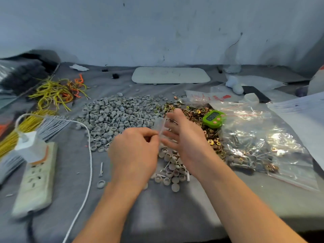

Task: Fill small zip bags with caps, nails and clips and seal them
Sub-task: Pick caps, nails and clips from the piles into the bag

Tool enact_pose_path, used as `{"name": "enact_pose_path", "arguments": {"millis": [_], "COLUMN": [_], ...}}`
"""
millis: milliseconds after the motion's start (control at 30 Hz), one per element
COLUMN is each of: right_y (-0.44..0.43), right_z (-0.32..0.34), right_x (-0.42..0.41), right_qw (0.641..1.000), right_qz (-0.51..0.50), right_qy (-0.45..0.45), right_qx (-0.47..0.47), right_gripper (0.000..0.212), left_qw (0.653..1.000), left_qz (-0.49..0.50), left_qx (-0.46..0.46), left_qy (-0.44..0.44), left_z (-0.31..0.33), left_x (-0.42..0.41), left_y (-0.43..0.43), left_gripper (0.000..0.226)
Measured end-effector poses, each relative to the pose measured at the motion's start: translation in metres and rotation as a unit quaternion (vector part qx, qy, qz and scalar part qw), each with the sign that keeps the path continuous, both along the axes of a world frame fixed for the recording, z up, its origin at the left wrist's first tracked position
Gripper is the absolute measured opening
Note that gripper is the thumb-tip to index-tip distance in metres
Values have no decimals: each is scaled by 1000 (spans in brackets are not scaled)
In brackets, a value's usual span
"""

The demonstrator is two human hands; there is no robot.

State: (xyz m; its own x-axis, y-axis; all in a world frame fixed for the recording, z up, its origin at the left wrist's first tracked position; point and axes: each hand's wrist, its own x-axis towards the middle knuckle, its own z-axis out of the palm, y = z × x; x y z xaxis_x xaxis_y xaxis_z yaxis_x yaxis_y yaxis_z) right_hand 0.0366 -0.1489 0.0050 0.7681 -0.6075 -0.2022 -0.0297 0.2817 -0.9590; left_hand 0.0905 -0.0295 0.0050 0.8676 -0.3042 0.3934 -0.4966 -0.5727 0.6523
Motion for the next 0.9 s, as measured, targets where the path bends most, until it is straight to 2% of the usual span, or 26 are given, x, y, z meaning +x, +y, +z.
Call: {"name": "enact_pose_path", "arguments": {"millis": [33, 67, 100, 167, 233, 333, 500, 567, 667, 767, 833, 900], "right_y": [4, 8, 13, 26, 37, 41, 45, 46, 43, 40, 38, 35], "right_z": [-1, -2, -1, 0, 1, 2, 2, 2, 3, 5, 6, 8], "right_x": [3, 6, 8, 13, 17, 23, 29, 32, 34, 31, 27, 23], "right_qw": [992, 980, 977, 984, 977, 970, 962, 963, 969, 964, 941, 892], "right_qz": [-49, -77, -67, 15, 74, 88, 117, 132, 154, 187, 191, 158], "right_qy": [33, 41, 25, -19, -48, -66, -49, -41, -33, -8, 32, 76], "right_qx": [-109, -181, -199, -175, -195, -219, -241, -230, -192, -190, -279, -416], "right_gripper": [30, 18, 8, 9, 10, 17, 26, 28, 30, 35, 37, 43], "left_qw": [998, 993, 987, 973, 964, 956, 971, 967, 951, 918, 897, 871], "left_qz": [10, 22, 33, 33, -14, -67, -68, -69, -94, -139, -151, -151], "left_qx": [-45, -84, -118, -169, -188, -188, -124, -133, -167, -208, -227, -246], "left_qy": [42, 77, 106, 153, 185, 217, 195, 204, 244, 306, 347, 398], "left_z": [0, 1, 0, -2, -1, 3, 3, 4, 4, 4, 5, 5], "left_x": [10, 20, 29, 41, 42, 39, 31, 28, 32, 35, 35, 34], "left_y": [9, 17, 25, 36, 41, 44, 47, 48, 52, 54, 55, 53], "left_gripper": [11, 14, 17, 19, 18, 13, 9, 5, 18, 33, 34, 31]}}
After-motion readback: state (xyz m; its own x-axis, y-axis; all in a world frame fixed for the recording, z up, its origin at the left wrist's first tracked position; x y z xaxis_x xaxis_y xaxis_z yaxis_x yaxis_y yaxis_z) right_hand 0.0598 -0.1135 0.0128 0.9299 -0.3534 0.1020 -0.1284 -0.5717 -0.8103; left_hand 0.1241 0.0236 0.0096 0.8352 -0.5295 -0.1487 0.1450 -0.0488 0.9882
